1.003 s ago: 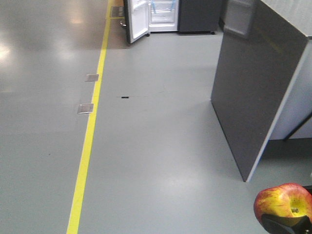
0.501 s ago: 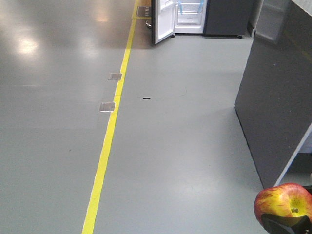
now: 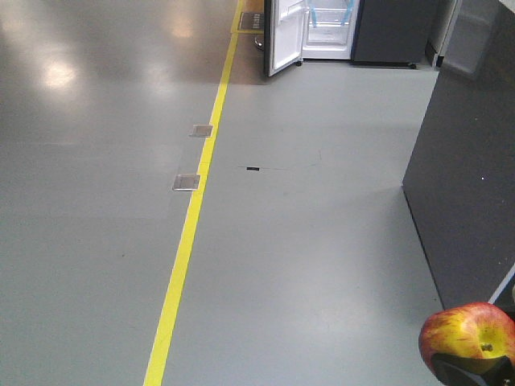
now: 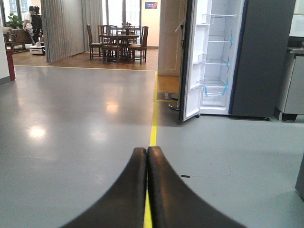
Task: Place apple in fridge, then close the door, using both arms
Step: 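Hold the apple in the right gripper while driving toward the fridge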
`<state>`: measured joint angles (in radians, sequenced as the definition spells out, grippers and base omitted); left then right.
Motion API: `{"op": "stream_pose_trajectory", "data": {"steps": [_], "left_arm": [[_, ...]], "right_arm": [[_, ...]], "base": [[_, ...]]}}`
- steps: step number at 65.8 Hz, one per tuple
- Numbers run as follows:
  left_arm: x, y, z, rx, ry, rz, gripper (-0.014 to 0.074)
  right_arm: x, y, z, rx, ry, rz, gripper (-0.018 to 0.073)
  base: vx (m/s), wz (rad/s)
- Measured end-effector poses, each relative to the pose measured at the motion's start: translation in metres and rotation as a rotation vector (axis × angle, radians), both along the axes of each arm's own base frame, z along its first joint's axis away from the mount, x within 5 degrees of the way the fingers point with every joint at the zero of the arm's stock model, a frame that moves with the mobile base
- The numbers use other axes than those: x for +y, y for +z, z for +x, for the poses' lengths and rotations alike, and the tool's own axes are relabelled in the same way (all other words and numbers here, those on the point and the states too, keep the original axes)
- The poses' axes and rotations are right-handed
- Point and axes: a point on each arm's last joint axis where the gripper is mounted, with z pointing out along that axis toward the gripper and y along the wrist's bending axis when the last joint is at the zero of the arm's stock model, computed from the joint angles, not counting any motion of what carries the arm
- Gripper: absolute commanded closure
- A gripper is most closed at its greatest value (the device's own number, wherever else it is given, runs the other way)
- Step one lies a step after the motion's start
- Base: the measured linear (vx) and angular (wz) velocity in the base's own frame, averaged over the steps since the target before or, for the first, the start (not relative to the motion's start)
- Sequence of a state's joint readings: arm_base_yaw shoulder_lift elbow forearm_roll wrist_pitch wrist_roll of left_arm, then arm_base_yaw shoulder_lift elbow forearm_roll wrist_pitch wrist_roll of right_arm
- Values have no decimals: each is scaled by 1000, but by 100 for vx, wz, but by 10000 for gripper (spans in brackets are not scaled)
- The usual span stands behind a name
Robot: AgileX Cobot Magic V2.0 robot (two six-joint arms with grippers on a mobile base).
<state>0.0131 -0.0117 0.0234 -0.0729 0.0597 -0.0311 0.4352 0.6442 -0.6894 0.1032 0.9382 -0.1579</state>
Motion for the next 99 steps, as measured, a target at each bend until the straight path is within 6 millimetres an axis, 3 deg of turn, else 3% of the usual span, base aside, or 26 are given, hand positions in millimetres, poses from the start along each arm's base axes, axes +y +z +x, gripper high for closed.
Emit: {"op": "stream_pose_trajectory", "data": {"steps": [99], "left_arm": [[0, 0, 0, 0, 0, 0, 602]], "right_arm": [[0, 0, 0, 4, 1, -2, 202]], "base": [[31, -5]]}}
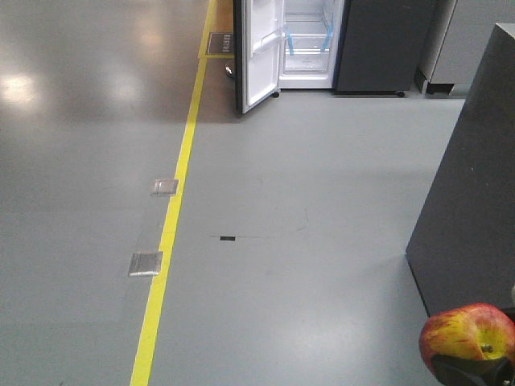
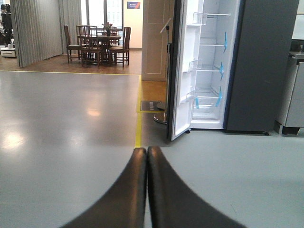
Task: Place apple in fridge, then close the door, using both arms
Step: 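Hold the apple in the right gripper while driving toward the fridge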
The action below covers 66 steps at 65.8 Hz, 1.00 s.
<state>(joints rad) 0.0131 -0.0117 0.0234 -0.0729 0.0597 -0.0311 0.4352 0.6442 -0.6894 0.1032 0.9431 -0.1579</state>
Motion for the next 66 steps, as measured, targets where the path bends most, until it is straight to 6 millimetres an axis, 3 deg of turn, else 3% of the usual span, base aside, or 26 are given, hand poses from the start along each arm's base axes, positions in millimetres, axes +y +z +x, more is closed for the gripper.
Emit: {"op": "stream_pose_trajectory", "data": {"steps": [66], "left_arm": [[0, 0, 0, 0, 0, 0, 602]], "right_arm": [[0, 0, 0, 0, 0, 0, 202]], "base": [[37, -1]]}}
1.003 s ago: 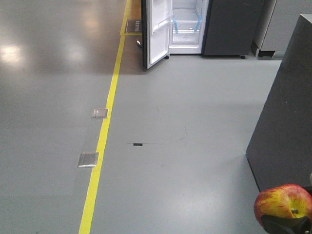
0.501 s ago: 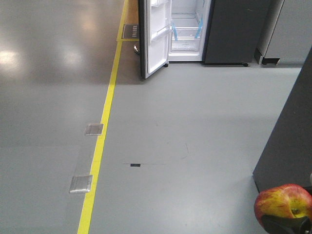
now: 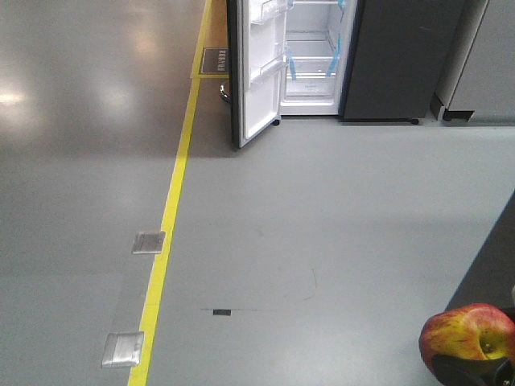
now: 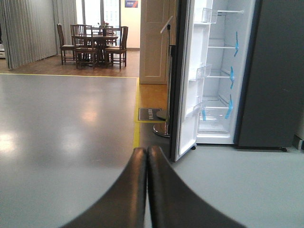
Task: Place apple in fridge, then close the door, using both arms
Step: 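Hold the apple in the right gripper while driving toward the fridge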
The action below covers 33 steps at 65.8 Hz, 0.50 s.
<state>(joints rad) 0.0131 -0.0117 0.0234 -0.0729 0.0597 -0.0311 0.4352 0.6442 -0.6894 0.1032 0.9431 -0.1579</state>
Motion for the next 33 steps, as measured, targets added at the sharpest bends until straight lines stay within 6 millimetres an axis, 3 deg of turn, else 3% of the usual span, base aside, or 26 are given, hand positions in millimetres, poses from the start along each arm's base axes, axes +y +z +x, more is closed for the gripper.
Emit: {"op": "stream_pose_trajectory", "data": {"steps": [33], "left_arm": [[0, 0, 0, 0, 0, 0, 602]], "right_arm": [[0, 0, 0, 0, 0, 0, 202]], "base": [[36, 0]]}}
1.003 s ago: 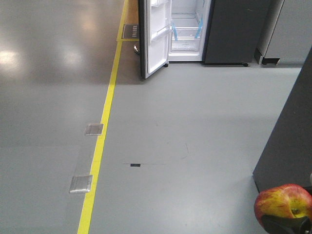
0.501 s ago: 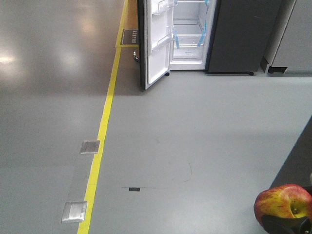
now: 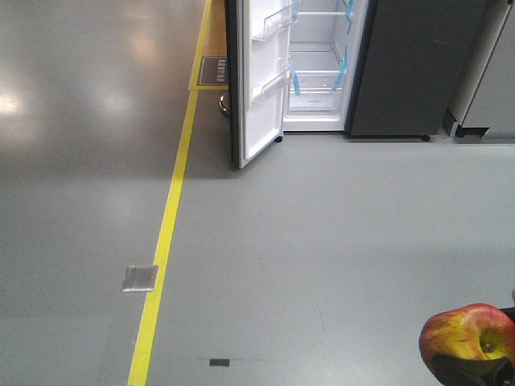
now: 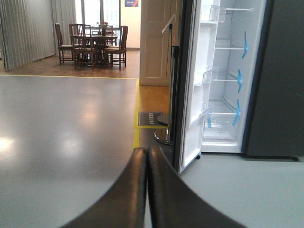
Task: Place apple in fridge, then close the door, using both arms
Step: 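Hold the apple in the right gripper while driving toward the fridge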
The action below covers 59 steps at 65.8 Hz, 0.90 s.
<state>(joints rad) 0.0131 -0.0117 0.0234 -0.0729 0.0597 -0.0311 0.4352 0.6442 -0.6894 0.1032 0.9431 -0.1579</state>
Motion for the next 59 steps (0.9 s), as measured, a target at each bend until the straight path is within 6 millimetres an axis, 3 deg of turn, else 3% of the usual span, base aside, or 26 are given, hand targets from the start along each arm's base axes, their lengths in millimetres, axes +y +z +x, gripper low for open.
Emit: {"op": "stream_pose_trajectory", "data": {"steps": [59], "left_arm": [[0, 0, 0, 0, 0, 0, 602]], "right_arm": [[0, 0, 0, 0, 0, 0, 202]], "base": [[30, 0]]}}
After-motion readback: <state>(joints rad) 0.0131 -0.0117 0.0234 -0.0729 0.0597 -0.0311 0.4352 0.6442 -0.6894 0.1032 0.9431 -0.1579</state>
